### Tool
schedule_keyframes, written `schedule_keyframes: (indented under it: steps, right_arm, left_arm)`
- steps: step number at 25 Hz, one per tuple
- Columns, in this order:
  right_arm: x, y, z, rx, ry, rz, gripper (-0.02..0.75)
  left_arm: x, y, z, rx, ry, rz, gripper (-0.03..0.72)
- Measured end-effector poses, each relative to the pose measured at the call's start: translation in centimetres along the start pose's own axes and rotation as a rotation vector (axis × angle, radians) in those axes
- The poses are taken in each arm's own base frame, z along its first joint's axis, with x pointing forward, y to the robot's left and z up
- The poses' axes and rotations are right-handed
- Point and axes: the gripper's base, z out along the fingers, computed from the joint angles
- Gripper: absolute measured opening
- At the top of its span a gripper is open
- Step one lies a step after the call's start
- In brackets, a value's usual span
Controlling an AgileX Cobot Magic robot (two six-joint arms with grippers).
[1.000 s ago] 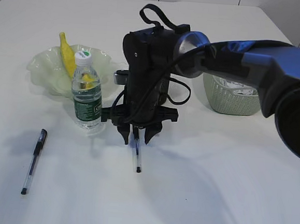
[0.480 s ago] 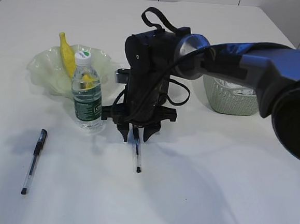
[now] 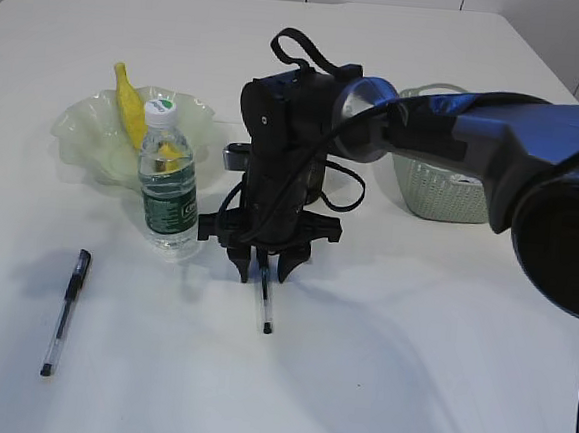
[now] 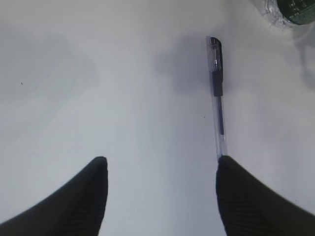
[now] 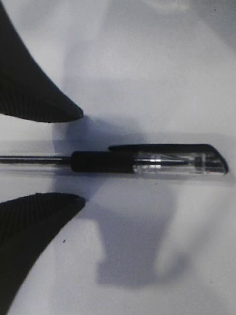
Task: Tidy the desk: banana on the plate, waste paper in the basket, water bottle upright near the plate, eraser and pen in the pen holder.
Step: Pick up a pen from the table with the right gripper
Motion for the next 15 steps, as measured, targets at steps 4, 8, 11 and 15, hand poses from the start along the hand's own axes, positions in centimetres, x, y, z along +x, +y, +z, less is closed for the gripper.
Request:
schedule_keyframes:
  steps: [4,8,11,15]
  right_arm:
    - [-0.06,0.05,-0.03,-0.001,0.002,0.001,0.358]
    - [-0.10,0.07,-0.04,-0.001,0.001,0.001,0.296]
    - [-0.15,0.10,0.01,-0.002,0.000,0.001,0.164]
    - [-0.17,0.11,-0.03,-0.003,-0.001,-0.016,0.055]
  left_arm:
    - [0.00,0.00,0.00,0.000,0.000,0.000,0.483]
    - [0.00,0.00,0.00,0.000,0.000,0.000,0.483]
    - [-0.02,0.00,0.00,0.000,-0.002,0.000,0.483]
    - [-0.02,0.00,0.00,0.000,-0.002,0.000,0.480]
